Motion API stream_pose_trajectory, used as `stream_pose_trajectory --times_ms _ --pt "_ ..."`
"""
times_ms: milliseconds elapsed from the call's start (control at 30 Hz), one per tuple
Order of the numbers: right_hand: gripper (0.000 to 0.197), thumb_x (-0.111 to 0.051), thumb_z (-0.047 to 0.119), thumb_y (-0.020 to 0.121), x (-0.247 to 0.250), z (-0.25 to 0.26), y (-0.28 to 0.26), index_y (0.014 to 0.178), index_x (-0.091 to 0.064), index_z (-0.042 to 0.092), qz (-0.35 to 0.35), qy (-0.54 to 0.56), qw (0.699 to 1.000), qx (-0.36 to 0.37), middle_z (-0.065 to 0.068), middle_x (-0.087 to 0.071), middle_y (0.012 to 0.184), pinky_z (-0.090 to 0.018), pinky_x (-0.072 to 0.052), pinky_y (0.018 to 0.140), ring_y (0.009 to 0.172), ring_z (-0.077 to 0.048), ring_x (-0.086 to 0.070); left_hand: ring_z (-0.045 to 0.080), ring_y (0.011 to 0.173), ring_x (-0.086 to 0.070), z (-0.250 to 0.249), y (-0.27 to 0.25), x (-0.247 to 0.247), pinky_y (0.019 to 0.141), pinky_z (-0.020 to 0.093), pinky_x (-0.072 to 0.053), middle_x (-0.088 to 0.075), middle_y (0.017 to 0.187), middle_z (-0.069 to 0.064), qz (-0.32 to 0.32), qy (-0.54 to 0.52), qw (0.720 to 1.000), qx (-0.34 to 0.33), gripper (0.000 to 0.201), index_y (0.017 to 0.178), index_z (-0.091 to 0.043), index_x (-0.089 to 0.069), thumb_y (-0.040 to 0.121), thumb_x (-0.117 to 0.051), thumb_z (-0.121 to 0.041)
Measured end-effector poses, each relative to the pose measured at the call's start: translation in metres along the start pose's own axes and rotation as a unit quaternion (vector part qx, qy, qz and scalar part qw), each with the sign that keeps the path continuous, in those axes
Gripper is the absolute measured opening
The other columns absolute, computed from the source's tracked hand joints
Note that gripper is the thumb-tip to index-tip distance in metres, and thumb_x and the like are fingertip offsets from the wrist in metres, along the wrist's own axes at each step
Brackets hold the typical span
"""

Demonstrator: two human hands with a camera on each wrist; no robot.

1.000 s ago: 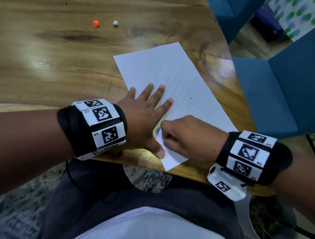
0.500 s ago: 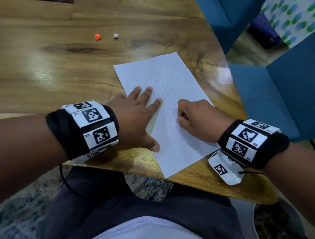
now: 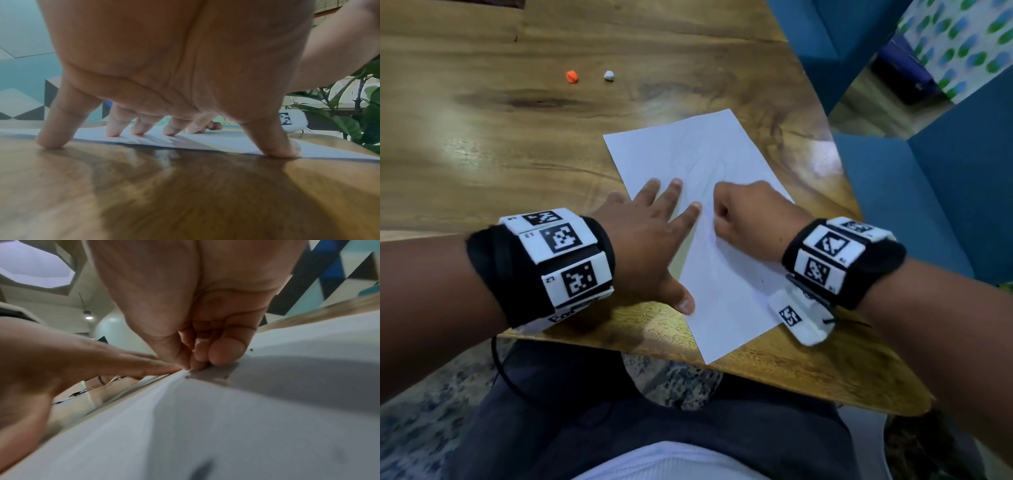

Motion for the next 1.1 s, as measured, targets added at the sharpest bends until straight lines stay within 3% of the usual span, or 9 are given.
stream_pose_trajectory --times_ms 100,233,333,467,600,700,800,933,1100 --pt "0.009 -0.050 0.024 0.091 0.001 -0.002 0.003 0.086 -0.048 0.017 0.005 0.007 1.000 -0.005 -0.006 -0.060 0.084 -0.040 -0.054 0.067 0.077 -0.029 -0.060 0.035 0.156 0.012 0.000 0.000 0.000 0.117 0.060 -0.027 0.024 0.167 0.011 0.002 -0.001 1.000 0.002 0.141 0.158 -0.027 0.019 0.058 -0.048 -0.100" --pt "0.004 -0.051 0.027 0.093 -0.017 0.021 -0.035 0.091 -0.049 0.023 0.055 0.013 0.992 0.115 -0.004 -0.061 0.077 -0.041 -0.051 0.065 0.071 -0.027 -0.058 0.036 0.156 0.012 0.001 0.002 0.000 0.116 0.062 -0.027 0.025 0.167 0.010 0.002 -0.007 1.000 0.002 0.141 0.159 -0.028 0.018 0.057 -0.049 -0.100" --pt "0.007 -0.053 0.028 0.093 -0.021 0.033 -0.046 0.090 -0.051 0.022 0.097 0.009 0.983 0.153 -0.002 -0.063 0.078 -0.040 -0.050 0.063 0.070 -0.025 -0.059 0.036 0.155 0.014 0.001 0.002 -0.001 0.116 0.063 -0.026 0.027 0.166 0.010 0.007 -0.007 1.000 0.001 0.142 0.158 -0.027 0.019 0.057 -0.048 -0.101" --pt "0.008 -0.052 0.024 0.090 -0.006 0.014 -0.015 0.084 -0.052 0.029 0.037 0.024 0.998 0.054 0.000 -0.061 0.080 -0.037 -0.051 0.070 0.080 -0.026 -0.060 0.036 0.155 0.014 0.002 0.002 -0.001 0.116 0.063 -0.026 0.026 0.167 0.010 0.004 -0.011 1.000 -0.003 0.140 0.158 -0.027 0.018 0.058 -0.047 -0.101" --pt "0.007 -0.054 0.023 0.086 0.012 -0.011 0.020 0.085 -0.057 0.017 -0.023 0.022 0.998 -0.048 0.000 -0.063 0.083 -0.036 -0.051 0.069 0.081 -0.022 -0.058 0.036 0.155 0.014 0.002 0.001 -0.001 0.117 0.062 -0.025 0.026 0.167 0.010 0.005 -0.011 1.000 0.001 0.141 0.158 -0.028 0.019 0.057 -0.046 -0.101" --pt "0.005 -0.054 0.023 0.086 0.009 -0.007 0.016 0.082 -0.055 0.020 -0.022 0.035 0.998 -0.048 0.001 -0.061 0.081 -0.035 -0.049 0.065 0.079 -0.022 -0.058 0.036 0.155 0.014 0.001 0.002 -0.001 0.117 0.063 -0.026 0.026 0.167 0.010 0.004 -0.017 1.000 0.003 0.142 0.158 -0.028 0.019 0.056 -0.047 -0.101" --pt "0.016 -0.055 0.024 0.087 -0.007 0.016 -0.016 0.076 -0.048 0.031 0.024 0.052 0.998 0.029 0.003 -0.058 0.073 -0.033 -0.049 0.065 0.074 -0.023 -0.060 0.036 0.155 0.013 0.002 0.003 -0.002 0.116 0.064 -0.026 0.025 0.167 0.010 0.004 -0.024 1.000 0.004 0.143 0.159 -0.029 0.017 0.056 -0.052 -0.100" --pt "0.009 -0.056 0.025 0.089 -0.016 0.031 -0.038 0.086 -0.048 0.024 0.083 0.025 0.991 0.105 0.001 -0.056 0.075 -0.034 -0.047 0.063 0.070 -0.023 -0.056 0.038 0.155 0.012 0.000 0.004 -0.001 0.115 0.065 -0.027 0.026 0.167 0.011 0.005 -0.023 1.000 0.001 0.139 0.156 -0.039 0.021 0.056 -0.054 -0.099" --pt "0.006 -0.054 0.022 0.087 0.011 -0.026 0.008 0.085 -0.055 0.016 -0.019 0.007 0.998 -0.054 -0.001 -0.061 0.086 -0.034 -0.047 0.070 0.084 -0.024 -0.057 0.040 0.155 0.009 -0.002 0.005 0.003 0.113 0.064 -0.029 0.023 0.166 0.013 0.004 -0.004 1.000 0.005 0.136 0.153 -0.042 0.024 0.055 -0.051 -0.100"
Point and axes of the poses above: each hand's wrist, its own y-axis towards the middle knuckle, its own x-axis out of the back of the hand, z = x × y, the point moved 2 cm from there along y, towards the middle knuckle
